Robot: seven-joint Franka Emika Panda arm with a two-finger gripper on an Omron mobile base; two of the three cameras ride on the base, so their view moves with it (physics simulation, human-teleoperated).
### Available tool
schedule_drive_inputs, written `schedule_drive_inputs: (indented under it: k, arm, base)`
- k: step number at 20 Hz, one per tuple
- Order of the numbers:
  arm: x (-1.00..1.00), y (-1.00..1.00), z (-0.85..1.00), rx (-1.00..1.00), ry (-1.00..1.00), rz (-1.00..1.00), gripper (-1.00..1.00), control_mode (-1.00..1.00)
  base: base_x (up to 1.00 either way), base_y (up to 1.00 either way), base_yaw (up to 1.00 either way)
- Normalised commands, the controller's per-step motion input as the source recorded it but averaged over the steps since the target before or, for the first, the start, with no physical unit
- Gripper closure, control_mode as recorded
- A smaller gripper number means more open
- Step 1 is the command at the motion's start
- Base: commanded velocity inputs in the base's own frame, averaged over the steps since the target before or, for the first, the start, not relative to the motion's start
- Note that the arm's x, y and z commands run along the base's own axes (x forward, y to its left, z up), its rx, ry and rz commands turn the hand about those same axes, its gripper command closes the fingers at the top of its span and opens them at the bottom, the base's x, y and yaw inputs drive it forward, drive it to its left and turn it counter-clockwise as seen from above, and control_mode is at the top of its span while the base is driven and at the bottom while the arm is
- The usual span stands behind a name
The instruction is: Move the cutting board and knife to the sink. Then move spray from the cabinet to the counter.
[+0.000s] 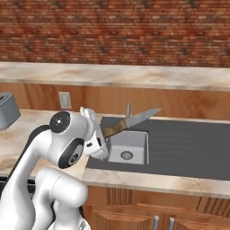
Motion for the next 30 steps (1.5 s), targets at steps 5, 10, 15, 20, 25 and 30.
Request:
schedule_drive_inputs:
  k: [5, 10, 15, 20, 25, 30]
  arm:
    - [0.00, 0.00, 0.00, 0.00, 0.00, 0.00, 1.00, 1.00]
    - [0.00, 0.00, 0.00, 0.00, 0.00, 0.00, 1.00, 1.00]
    - [0.15, -0.09, 0.00, 0.06, 0.06, 0.05, 1.00, -1.00]
    - [0.21, -0.01, 0.00, 0.13, 0.25, 0.04, 1.00, -1.00]
    - [0.21, 0.00, 0.02, 0.12, 0.29, 0.01, 1.00, -1.00]
    - [0.15, -0.02, 0.00, 0.30, 0.23, 0.00, 1.00, -1.00]
  base:
    - [0.00, -0.11, 0.27]
    - [0.00, -0.13, 0.10]
    - [0.01, -0.03, 0.01]
    - [0.00, 0.00, 0.00]
    - [0.00, 0.00, 0.00]
    - [0.00, 0.00, 0.00]
